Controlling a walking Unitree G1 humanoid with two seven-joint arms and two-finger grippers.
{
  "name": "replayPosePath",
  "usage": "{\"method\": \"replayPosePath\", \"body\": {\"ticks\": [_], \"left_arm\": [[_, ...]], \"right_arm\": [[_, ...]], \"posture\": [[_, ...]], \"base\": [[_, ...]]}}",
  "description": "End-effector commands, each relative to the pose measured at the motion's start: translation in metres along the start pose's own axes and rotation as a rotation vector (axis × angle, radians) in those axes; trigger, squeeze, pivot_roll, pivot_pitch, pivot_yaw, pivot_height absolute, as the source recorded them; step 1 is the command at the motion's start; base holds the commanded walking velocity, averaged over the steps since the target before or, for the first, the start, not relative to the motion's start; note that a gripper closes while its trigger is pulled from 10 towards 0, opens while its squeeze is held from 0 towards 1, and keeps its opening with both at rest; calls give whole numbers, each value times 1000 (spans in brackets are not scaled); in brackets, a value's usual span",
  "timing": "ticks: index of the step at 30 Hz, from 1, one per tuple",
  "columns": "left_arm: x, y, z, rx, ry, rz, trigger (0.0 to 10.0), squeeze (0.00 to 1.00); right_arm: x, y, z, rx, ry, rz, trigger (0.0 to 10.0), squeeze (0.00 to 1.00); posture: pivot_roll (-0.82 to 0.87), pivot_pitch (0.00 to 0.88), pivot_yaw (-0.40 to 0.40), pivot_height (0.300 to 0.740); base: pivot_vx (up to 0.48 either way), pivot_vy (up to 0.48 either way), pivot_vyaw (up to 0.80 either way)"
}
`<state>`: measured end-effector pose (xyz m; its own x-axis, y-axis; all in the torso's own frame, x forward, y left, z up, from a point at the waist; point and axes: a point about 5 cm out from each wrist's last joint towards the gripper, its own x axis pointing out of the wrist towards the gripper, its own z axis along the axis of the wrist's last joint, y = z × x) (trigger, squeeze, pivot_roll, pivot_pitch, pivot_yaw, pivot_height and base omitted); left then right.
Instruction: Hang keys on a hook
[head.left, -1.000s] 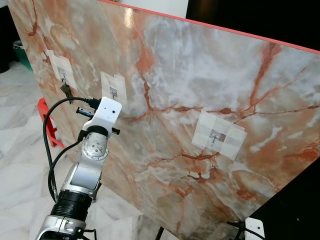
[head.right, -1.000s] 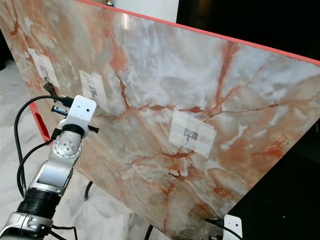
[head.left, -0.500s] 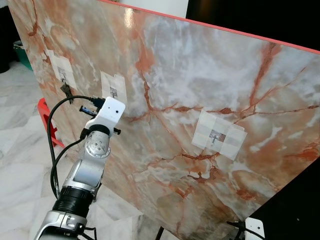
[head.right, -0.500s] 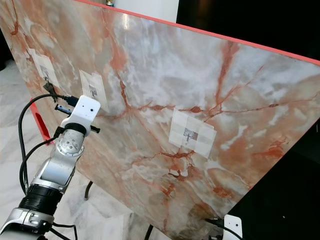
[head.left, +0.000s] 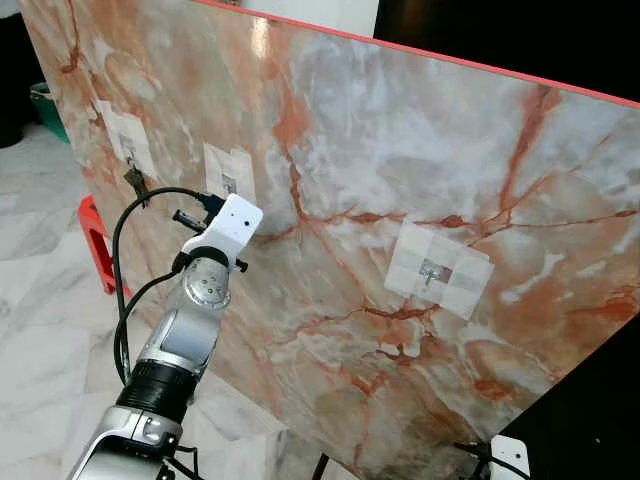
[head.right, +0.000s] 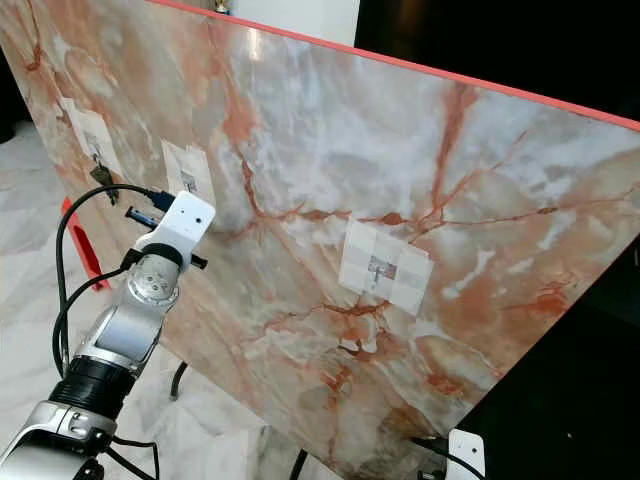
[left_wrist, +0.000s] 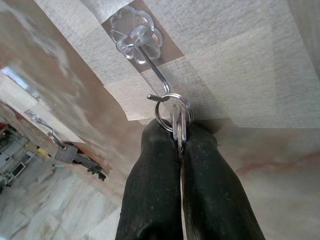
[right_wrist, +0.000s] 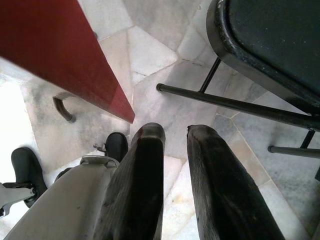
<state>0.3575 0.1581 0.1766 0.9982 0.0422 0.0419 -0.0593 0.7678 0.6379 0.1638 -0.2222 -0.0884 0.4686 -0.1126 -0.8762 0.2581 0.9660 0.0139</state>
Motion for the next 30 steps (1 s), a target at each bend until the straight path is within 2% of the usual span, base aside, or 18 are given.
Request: {"method": "replayPosePath", "body": {"ticks": [1,11,12,13,14,25,30], "left_arm": [[-4,-9,-7,13,34,-39,10000,0],[-10,-12,-8,-16,25,-31,10000,0],[-11,-12,-8,-21,25,-30,10000,180],[-12,-13,-9,-37,25,-30,10000,792],[-13,-13,-10,-44,27,-29,10000,1000],[-16,-9,-11,-95,23,6,10000,1000],[-22,-8,-17,-128,21,14,10000,1000]], "right_arm": [[1,1,10,7,-35,-1,10000,0],[1,1,10,8,-37,1,10000,0],[1,1,10,8,-37,1,10000,0],[1,1,10,8,-37,1,10000,0],[1,1,10,8,-37,0,10000,0],[1,1,11,7,-38,-2,10000,0],[1,0,11,7,-39,-1,10000,0]], "posture": [[84,0,-101,740],[86,0,-99,740],[86,0,-99,740],[86,0,-99,740],[86,0,-99,740],[87,0,-102,740],[86,0,-101,740]], "base": [[0,0,0],[0,0,0],[0,0,0],[0,0,0],[0,0,0],[0,0,0],[0,0,0]]}}
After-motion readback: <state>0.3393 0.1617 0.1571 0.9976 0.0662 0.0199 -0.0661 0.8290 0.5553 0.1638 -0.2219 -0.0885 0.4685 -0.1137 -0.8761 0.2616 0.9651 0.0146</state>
